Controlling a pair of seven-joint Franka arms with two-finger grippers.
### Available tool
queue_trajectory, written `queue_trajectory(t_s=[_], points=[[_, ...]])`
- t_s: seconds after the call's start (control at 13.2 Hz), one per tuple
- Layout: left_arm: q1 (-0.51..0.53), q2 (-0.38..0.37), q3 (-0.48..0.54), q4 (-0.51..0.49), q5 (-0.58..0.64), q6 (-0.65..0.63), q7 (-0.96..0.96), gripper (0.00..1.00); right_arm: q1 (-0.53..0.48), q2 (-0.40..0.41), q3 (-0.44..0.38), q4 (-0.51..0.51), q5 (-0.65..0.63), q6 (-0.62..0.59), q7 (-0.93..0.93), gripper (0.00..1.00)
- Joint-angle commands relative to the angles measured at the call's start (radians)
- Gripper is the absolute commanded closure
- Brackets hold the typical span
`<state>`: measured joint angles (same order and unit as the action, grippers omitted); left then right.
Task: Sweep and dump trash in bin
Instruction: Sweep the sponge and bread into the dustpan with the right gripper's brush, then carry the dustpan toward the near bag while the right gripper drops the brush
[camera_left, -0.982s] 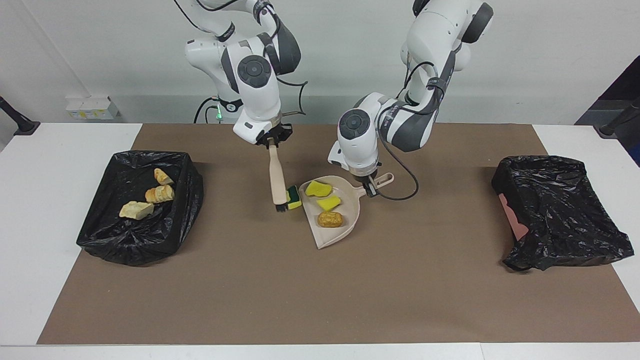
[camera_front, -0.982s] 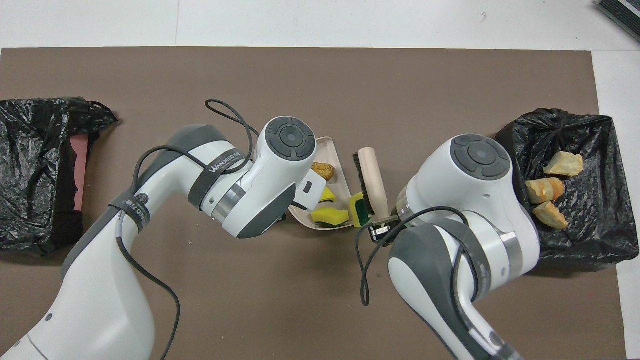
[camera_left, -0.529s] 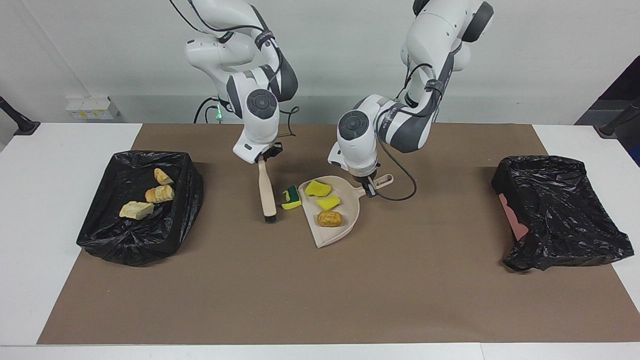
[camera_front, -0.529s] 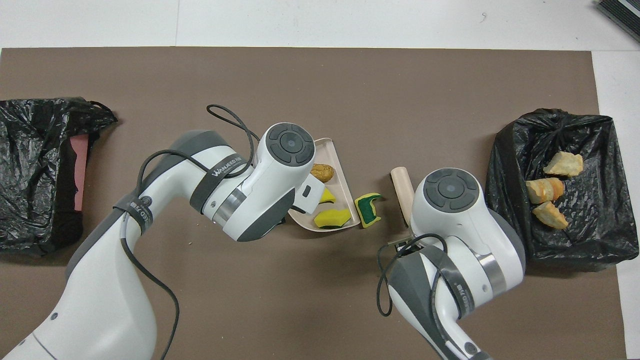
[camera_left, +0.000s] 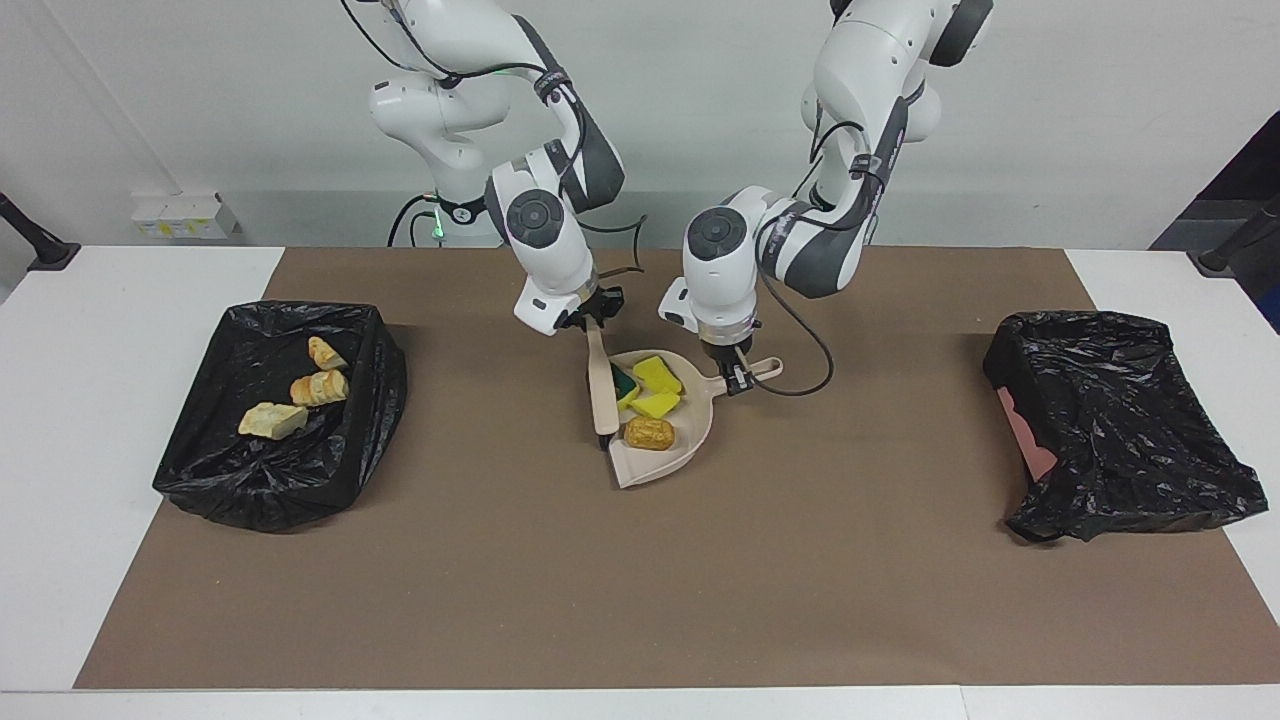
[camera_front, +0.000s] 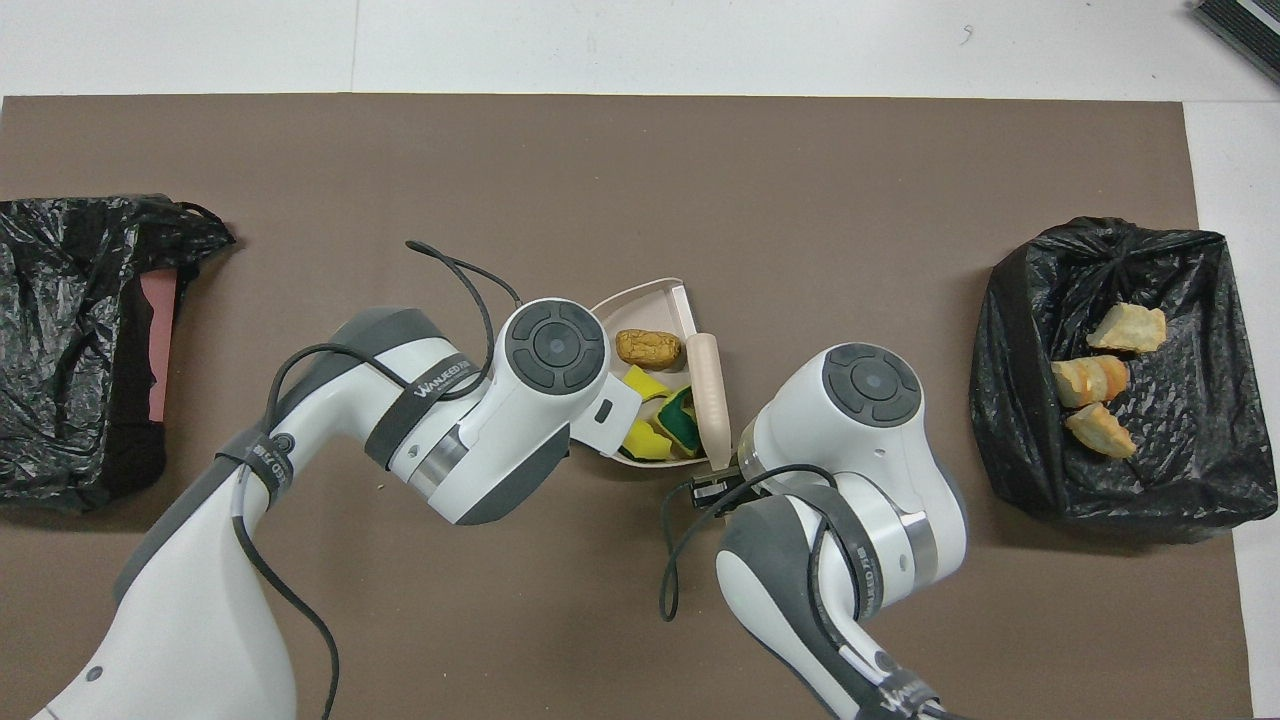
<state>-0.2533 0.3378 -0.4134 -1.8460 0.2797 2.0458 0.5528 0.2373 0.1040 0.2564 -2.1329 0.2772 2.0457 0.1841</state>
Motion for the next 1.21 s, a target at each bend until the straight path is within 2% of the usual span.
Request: queue_trajectory(t_s=[0.0, 0.15, 0.3, 0.53, 0.68, 0.83, 0.98, 1.13], points=[[0.043, 0.013, 0.005, -0.027, -0.003, 0.119, -0.001, 1.00, 0.030, 0.013, 0.001, 0.060, 0.024, -0.056, -0.035, 1.00], [0.081, 0.020, 0.007, -0.019, -0.043, 0.135, 0.042, 1.00, 0.034, 0.007, 0.006, 0.079, -0.106, -0.106, -0.003, 1.00], [0.124, 0.023, 0.007, -0.018, -0.094, 0.152, 0.113, 1.00, 0.034, -0.027, 0.007, 0.085, -0.167, -0.159, 0.067, 1.00], [0.183, 0.024, 0.007, -0.004, -0.134, 0.152, 0.185, 1.00, 0.016, -0.125, 0.004, 0.117, -0.161, -0.249, 0.113, 1.00], [0.219, 0.024, 0.007, 0.010, -0.166, 0.146, 0.243, 1.00, 0.031, -0.164, 0.006, 0.131, -0.153, -0.311, 0.249, 1.00], [0.256, 0.021, 0.007, 0.021, -0.171, 0.133, 0.286, 1.00, 0.086, -0.196, 0.007, 0.097, -0.142, -0.312, 0.360, 1.00], [0.288, 0.017, 0.008, 0.024, -0.171, 0.110, 0.324, 1.00, 0.105, -0.231, 0.007, 0.042, -0.048, -0.292, 0.382, 1.00], [0.331, 0.020, 0.013, 0.088, -0.169, 0.020, 0.412, 1.00, 0.181, -0.237, 0.007, -0.020, -0.023, -0.218, 0.447, 1.00]])
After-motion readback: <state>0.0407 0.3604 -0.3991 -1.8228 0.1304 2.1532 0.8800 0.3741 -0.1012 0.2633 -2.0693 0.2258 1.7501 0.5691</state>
